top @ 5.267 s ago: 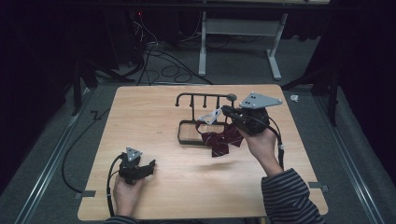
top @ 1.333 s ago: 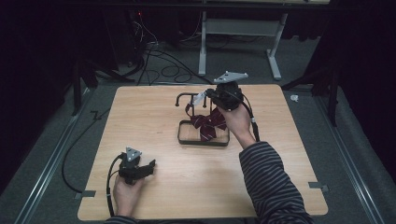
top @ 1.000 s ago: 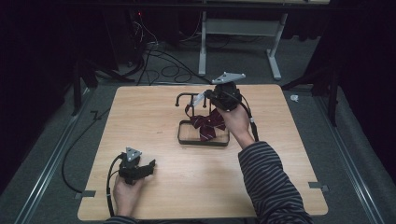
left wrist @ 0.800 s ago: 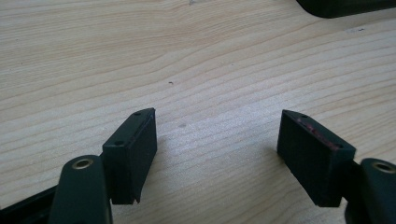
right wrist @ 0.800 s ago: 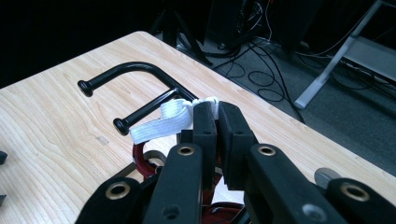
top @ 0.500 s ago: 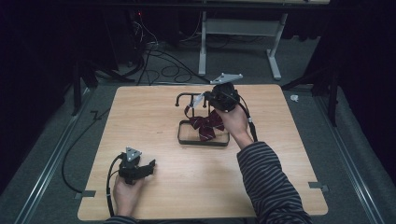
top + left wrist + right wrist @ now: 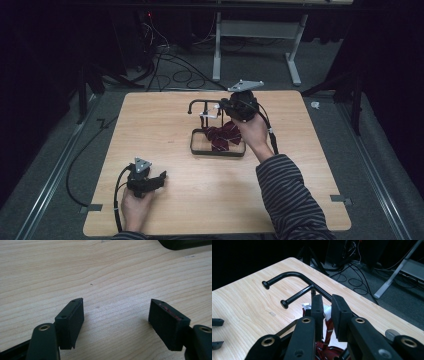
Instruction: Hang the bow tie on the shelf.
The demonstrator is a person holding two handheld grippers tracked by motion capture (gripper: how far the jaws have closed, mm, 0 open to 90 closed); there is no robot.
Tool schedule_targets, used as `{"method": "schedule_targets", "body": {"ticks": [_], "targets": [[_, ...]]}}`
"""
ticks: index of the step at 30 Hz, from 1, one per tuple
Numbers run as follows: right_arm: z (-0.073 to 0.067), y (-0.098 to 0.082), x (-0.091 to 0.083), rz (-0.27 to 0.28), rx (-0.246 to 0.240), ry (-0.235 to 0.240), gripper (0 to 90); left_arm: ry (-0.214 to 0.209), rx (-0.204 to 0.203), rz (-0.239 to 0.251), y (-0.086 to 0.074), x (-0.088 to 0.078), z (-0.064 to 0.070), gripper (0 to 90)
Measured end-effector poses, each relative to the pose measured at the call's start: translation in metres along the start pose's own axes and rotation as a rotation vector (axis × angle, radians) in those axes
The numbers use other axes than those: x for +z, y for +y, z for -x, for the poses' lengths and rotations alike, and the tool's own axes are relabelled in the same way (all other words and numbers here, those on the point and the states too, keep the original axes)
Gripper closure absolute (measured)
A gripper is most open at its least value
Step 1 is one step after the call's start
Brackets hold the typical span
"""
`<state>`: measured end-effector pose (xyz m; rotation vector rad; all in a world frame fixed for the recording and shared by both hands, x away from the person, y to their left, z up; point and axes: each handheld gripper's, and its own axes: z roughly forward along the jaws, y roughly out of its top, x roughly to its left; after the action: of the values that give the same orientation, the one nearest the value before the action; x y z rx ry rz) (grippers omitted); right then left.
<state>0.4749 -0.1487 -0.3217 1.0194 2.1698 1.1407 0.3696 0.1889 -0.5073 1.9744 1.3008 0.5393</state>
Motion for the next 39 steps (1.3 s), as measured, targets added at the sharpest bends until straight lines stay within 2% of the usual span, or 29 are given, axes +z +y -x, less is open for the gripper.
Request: {"method": "schedule_targets", "body": {"ticks": [23, 31, 39], "targets": [[0.021, -0.026, -0.031, 0.050, 0.072, 0.006, 77.5, 0.007, 0.003, 0.003, 0.000, 0.001, 0.001, 29.2], [0.025, -0.032, -0.038, 0.058, 0.077, 0.005, 75.9, 0.007, 0.003, 0.003, 0.000, 0.001, 0.001, 29.2], [0.033, -0.044, -0.054, 0.070, 0.098, -0.005, 74.5, 0.008, 0.007, 0.001, 0.000, 0.001, 0.002, 29.2]]}}
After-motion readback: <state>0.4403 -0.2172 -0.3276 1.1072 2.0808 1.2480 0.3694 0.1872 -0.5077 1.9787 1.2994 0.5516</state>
